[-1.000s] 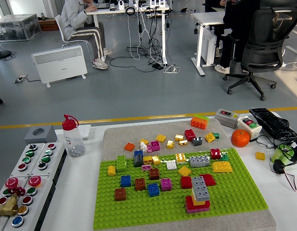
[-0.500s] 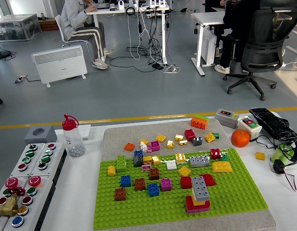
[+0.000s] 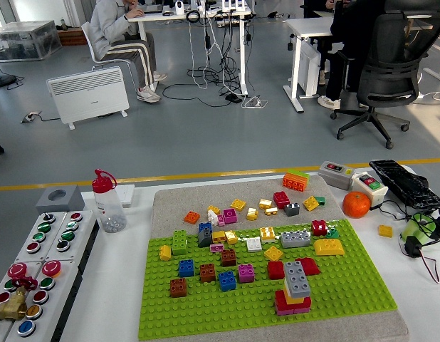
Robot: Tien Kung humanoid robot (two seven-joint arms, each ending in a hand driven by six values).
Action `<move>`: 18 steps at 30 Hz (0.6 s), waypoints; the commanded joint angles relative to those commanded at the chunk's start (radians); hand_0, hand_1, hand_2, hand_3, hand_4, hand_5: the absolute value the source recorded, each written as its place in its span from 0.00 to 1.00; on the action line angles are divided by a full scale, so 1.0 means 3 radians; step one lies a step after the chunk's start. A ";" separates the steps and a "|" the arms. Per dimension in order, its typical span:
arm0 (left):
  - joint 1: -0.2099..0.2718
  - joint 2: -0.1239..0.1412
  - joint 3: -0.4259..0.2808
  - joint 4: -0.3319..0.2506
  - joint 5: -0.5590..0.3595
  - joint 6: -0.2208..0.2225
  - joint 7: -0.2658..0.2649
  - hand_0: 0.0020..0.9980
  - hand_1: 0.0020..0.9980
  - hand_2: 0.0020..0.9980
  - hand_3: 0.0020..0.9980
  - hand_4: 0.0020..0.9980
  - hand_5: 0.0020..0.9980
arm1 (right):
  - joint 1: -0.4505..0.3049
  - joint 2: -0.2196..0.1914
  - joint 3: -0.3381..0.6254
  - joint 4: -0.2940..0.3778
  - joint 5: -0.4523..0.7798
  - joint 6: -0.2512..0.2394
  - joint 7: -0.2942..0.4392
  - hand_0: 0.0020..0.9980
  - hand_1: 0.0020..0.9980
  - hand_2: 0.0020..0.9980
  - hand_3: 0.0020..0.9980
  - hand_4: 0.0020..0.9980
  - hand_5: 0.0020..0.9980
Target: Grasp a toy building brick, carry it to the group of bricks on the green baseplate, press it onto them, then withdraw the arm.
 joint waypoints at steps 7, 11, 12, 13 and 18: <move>0.0002 -0.0005 -0.0002 0.0000 0.0007 0.0001 0.0005 0.67 0.62 0.58 0.46 0.24 1.00 | -0.0005 -0.0006 -0.0003 -0.0014 0.0070 0.0008 -0.0026 0.89 0.83 0.85 0.83 0.52 0.68; 0.0014 -0.0010 -0.0001 0.0000 0.0014 -0.0001 0.0009 0.67 0.62 0.59 0.46 0.24 1.00 | -0.0013 -0.0004 -0.0014 -0.0021 0.0096 0.0006 -0.0034 0.89 0.83 0.84 0.83 0.52 0.69; 0.0018 -0.0012 -0.0001 0.0000 0.0017 -0.0001 0.0010 0.67 0.62 0.59 0.46 0.24 1.00 | -0.0015 -0.0003 -0.0017 -0.0022 0.0100 0.0005 -0.0035 0.89 0.83 0.84 0.83 0.52 0.69; 0.0023 -0.0014 -0.0001 0.0000 0.0020 -0.0002 0.0011 0.67 0.62 0.59 0.46 0.24 1.00 | -0.0018 -0.0004 -0.0021 -0.0023 0.0103 0.0004 -0.0036 0.89 0.83 0.84 0.83 0.52 0.69; 0.0039 -0.0020 0.0005 0.0000 0.0033 -0.0008 0.0015 0.67 0.62 0.58 0.46 0.24 1.00 | -0.0035 -0.0007 -0.0026 -0.0021 0.0111 0.0001 -0.0038 0.88 0.83 0.84 0.83 0.52 0.69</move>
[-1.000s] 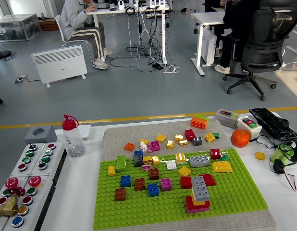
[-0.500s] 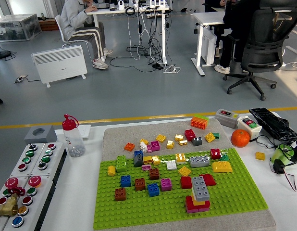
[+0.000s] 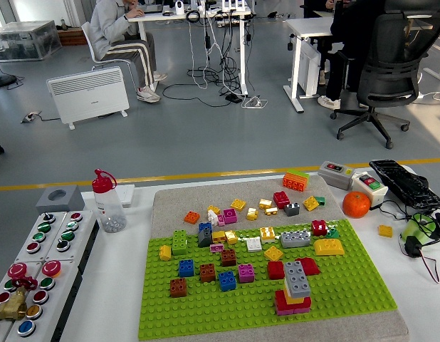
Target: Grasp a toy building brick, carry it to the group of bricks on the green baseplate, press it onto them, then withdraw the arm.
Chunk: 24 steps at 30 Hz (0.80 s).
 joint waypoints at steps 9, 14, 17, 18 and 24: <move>0.0027 -0.0005 -0.0019 0.0000 0.0050 -0.0005 0.0011 0.67 0.62 0.58 0.46 0.24 1.00 | -0.0023 0.0004 -0.0006 0.0001 0.0013 -0.0005 -0.0006 0.88 0.82 0.84 0.82 0.52 0.68; 0.0039 -0.0004 -0.0026 0.0000 0.0063 -0.0006 0.0010 0.67 0.62 0.58 0.46 0.24 1.00 | -0.0034 0.0004 0.0010 0.0002 0.0020 -0.0005 -0.0003 0.88 0.82 0.84 0.82 0.52 0.68; 0.0039 -0.0003 -0.0028 0.0000 0.0061 -0.0006 0.0008 0.67 0.62 0.58 0.46 0.24 1.00 | -0.0036 0.0007 0.0018 0.0001 0.0026 -0.0004 -0.0004 0.88 0.82 0.84 0.82 0.52 0.68; 0.0038 -0.0002 -0.0029 0.0000 0.0059 -0.0006 0.0007 0.67 0.62 0.58 0.46 0.24 1.00 | -0.0036 0.0008 0.0020 0.0001 0.0027 -0.0004 -0.0005 0.88 0.82 0.84 0.82 0.52 0.68; 0.0023 0.0000 -0.0040 0.0000 0.0047 0.0000 0.0001 0.67 0.62 0.58 0.46 0.24 1.00 | -0.0028 0.0015 0.0034 -0.0008 0.0047 0.0050 -0.0059 0.87 0.82 0.83 0.80 0.52 0.67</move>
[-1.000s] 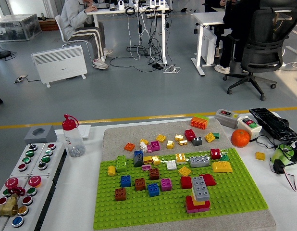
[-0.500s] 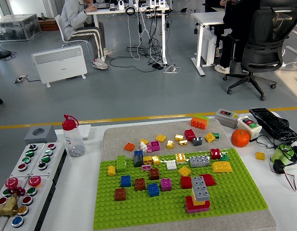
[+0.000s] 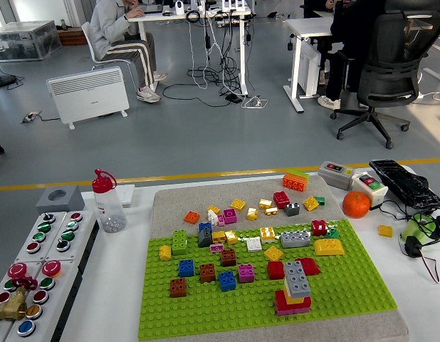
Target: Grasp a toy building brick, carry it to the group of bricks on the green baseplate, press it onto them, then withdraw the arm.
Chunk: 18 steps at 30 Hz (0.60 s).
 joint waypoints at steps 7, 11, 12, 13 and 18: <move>-0.0016 0.0002 -0.0002 0.0000 -0.0015 0.0004 -0.0006 0.67 0.62 0.58 0.46 0.24 1.00 | 0.0014 0.0004 0.0016 -0.0002 0.0011 0.0078 -0.0050 0.87 0.82 0.83 0.78 0.52 0.67; -0.0025 0.0002 -0.0004 0.0000 -0.0019 0.0005 -0.0010 0.67 0.62 0.58 0.46 0.24 1.00 | 0.0020 0.0009 0.0021 -0.0003 0.0017 0.0109 -0.0073 0.87 0.81 0.80 0.76 0.52 0.65; -0.0028 0.0003 -0.0005 0.0000 -0.0020 0.0005 -0.0011 0.67 0.62 0.58 0.46 0.24 1.00 | 0.0022 0.0009 0.0023 -0.0003 0.0017 0.0113 -0.0077 0.87 0.81 0.80 0.76 0.52 0.65; -0.0031 0.0004 -0.0004 0.0000 -0.0021 0.0005 -0.0011 0.67 0.62 0.58 0.46 0.24 1.00 | 0.0023 0.0010 0.0024 -0.0003 0.0018 0.0115 -0.0079 0.87 0.81 0.80 0.76 0.52 0.65; -0.0045 0.0006 -0.0002 0.0000 -0.0025 0.0003 -0.0013 0.67 0.62 0.58 0.46 0.24 1.00 | 0.0033 0.0011 0.0041 -0.0005 0.0026 0.0139 -0.0086 0.86 0.81 0.80 0.75 0.52 0.65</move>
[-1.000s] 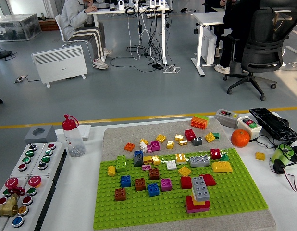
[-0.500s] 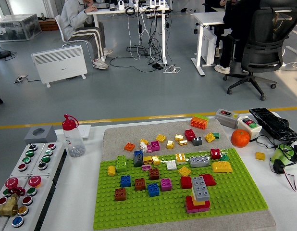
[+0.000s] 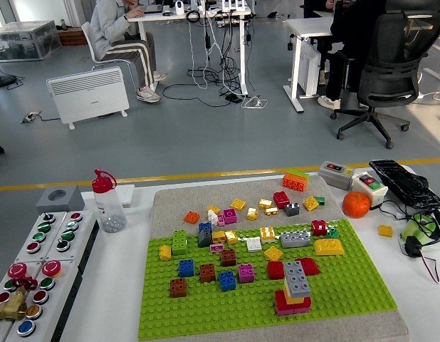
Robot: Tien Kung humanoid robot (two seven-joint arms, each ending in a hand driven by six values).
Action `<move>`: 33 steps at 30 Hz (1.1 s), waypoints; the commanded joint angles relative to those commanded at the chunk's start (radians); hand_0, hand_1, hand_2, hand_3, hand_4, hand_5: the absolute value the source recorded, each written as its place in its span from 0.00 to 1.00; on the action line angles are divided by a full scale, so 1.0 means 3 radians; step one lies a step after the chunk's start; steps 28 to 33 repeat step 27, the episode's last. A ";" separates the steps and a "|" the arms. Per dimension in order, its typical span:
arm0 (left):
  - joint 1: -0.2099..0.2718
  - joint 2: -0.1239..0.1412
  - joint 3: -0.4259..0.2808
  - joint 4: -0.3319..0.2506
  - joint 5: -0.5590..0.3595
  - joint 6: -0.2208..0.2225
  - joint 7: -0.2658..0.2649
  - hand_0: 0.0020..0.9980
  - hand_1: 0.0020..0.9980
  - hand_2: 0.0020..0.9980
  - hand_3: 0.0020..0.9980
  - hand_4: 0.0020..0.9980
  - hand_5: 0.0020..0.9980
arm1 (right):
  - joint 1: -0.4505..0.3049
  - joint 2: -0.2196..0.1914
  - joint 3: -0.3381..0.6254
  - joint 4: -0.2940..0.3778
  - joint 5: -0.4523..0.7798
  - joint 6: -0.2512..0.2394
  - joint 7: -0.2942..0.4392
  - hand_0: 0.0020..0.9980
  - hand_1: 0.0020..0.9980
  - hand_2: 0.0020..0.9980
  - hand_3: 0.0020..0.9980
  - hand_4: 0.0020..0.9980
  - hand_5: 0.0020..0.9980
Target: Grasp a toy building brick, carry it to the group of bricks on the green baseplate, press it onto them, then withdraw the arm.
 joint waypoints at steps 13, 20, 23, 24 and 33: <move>-0.0016 -0.0002 -0.0005 0.0000 -0.0002 -0.0003 -0.0001 0.67 0.62 0.58 0.46 0.24 1.00 | 0.0008 0.0007 0.0028 0.0006 0.0023 0.0051 -0.0011 0.85 0.80 0.79 0.74 0.53 0.63; -0.0022 -0.0002 -0.0004 0.0000 -0.0009 -0.0004 -0.0003 0.67 0.62 0.58 0.46 0.24 1.00 | 0.0020 0.0010 0.0035 0.0014 0.0022 0.0060 -0.0016 0.85 0.79 0.78 0.73 0.54 0.62; -0.0023 -0.0002 -0.0004 0.0000 -0.0011 -0.0004 -0.0004 0.67 0.62 0.58 0.46 0.24 1.00 | 0.0027 0.0010 0.0044 0.0020 0.0020 0.0060 -0.0016 0.84 0.79 0.78 0.73 0.54 0.62; -0.0024 -0.0003 -0.0004 0.0000 -0.0010 -0.0004 -0.0004 0.67 0.62 0.58 0.46 0.24 1.00 | 0.0028 0.0010 0.0046 0.0022 0.0019 0.0060 -0.0016 0.84 0.79 0.78 0.73 0.54 0.62; -0.0024 -0.0003 -0.0005 0.0000 -0.0009 -0.0005 -0.0002 0.67 0.62 0.58 0.46 0.24 1.00 | 0.0028 0.0007 0.0054 0.0026 0.0017 0.0063 -0.0019 0.84 0.79 0.78 0.73 0.54 0.62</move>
